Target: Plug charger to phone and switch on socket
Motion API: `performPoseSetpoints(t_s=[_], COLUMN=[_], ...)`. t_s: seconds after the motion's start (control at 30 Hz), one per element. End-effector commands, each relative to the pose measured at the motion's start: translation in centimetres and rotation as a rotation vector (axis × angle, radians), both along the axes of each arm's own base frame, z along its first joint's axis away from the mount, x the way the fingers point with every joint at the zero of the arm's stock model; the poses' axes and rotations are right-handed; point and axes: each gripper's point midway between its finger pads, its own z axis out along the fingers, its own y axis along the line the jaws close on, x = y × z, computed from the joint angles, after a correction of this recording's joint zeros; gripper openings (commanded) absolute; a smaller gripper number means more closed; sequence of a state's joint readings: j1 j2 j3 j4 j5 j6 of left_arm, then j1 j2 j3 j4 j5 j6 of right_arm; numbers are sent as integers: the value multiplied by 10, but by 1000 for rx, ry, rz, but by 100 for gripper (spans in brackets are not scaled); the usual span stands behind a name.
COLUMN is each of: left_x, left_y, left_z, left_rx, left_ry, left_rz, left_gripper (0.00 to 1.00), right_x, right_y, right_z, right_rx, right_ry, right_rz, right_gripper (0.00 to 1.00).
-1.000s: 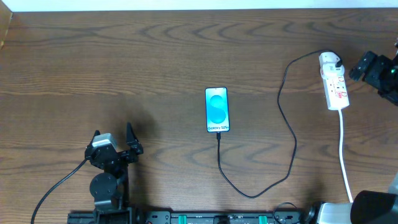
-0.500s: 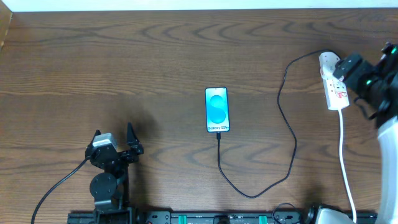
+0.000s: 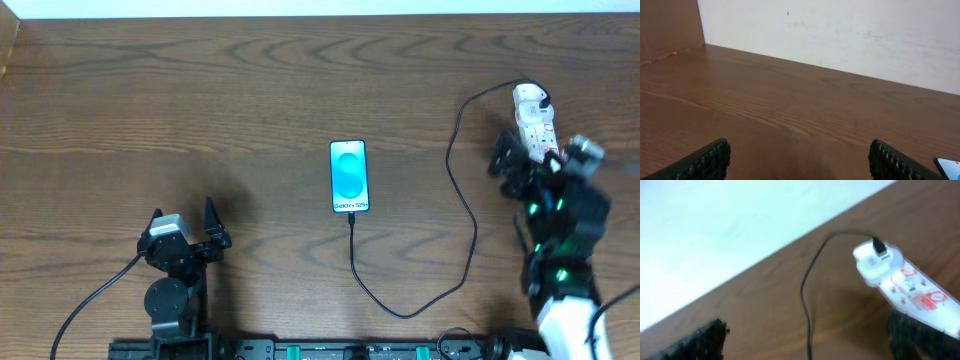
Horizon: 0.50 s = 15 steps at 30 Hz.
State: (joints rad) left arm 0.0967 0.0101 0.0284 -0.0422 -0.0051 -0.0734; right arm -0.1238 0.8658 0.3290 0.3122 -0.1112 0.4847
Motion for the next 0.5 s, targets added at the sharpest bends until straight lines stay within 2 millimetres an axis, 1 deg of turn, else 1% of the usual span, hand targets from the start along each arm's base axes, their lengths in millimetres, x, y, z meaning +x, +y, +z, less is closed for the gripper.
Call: performPoseSetpoints(t_s=[0.0, 0.1, 0.13, 0.17, 0.33, 0.47], left_x=[-1, -1, -1, -1, -1, -1], left_y=[2, 2, 2, 2, 2, 2], left_z=[-18, -18, -18, -18, -18, -18], left_rx=[8, 8, 8, 9, 8, 8], left_ry=[52, 52, 52, 52, 52, 52], left_rz=[9, 9, 9, 8, 9, 9], left_gripper=[88, 88, 88, 88, 88, 88], right_x=[-24, -41, -44, -45, -52, -58], right_y=[4, 7, 7, 9, 22, 27], right_z=[-18, -23, -25, -26, -16, -17], right_rx=[-20, -59, -77, -98, -252, -315], right_ry=[-77, -164, -168, -158, -194, -187], right_rz=[-8, -20, -29, -21, 44, 65], right_gripper=[99, 99, 99, 99, 99, 99])
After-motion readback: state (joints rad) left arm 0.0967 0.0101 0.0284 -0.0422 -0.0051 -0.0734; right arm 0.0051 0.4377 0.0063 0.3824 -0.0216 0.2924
